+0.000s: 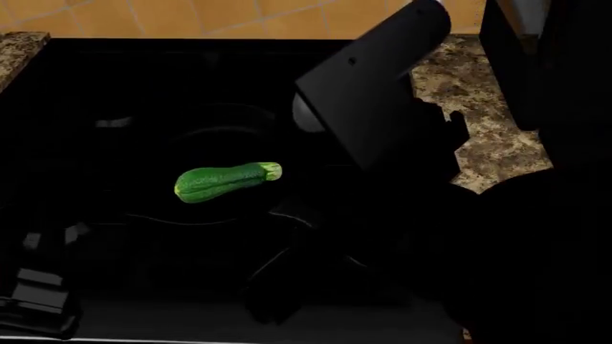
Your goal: Pick up the pan and dump the vegetables in it onto the plate. Then return the pan to the stove.
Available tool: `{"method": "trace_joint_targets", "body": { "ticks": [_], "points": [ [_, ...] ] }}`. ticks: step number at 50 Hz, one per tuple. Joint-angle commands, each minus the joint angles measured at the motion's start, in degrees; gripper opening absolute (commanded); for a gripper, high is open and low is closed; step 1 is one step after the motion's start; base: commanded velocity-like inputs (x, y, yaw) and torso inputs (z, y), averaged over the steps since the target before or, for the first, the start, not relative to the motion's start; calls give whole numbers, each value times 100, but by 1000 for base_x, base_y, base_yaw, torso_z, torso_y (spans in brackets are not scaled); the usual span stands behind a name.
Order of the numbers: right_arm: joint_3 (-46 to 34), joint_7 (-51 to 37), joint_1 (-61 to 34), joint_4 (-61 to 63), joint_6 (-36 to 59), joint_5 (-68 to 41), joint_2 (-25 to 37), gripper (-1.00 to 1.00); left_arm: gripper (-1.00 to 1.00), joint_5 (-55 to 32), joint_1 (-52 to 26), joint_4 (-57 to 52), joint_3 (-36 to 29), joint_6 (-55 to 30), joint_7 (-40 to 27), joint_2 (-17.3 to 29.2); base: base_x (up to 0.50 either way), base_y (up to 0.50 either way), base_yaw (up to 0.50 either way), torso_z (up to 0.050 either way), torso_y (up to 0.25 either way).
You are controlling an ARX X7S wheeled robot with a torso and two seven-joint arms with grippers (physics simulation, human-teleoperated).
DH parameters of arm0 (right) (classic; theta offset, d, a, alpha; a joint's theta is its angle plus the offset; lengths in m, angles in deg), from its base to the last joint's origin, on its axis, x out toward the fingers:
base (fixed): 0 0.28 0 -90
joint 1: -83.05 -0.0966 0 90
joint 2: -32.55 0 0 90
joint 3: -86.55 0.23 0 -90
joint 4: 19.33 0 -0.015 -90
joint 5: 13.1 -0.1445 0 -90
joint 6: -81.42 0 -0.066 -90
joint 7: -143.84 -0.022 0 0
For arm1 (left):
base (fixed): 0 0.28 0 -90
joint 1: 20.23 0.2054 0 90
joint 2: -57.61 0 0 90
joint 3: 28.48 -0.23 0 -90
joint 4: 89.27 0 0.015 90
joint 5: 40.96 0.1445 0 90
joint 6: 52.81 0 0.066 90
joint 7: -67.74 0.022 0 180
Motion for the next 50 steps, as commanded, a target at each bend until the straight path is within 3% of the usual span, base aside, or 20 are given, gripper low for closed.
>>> {"method": "trace_joint_targets", "body": {
  "ticks": [1,18,31,50],
  "points": [
    [-318,1231,49,-324,-143,1272,-113,100,100,65,109,40,-46,406,240,-2,0,0,0,0,0],
    [-1416,2721,13,-1152,-1055,2940,-314,100,100,88,7,116,-280,404,155,4,0,0,0,0,0],
    [-2236,3771,-303,-2493,-1867,4013,-702,100,100,55,18,191,-311,476,149,21,0,0,0,0,0],
    [-2919,4648,-479,-4054,-2644,4783,-1348,100,100,-9,-24,268,-413,557,51,102,0,0,0,0,0]
  ]
}}
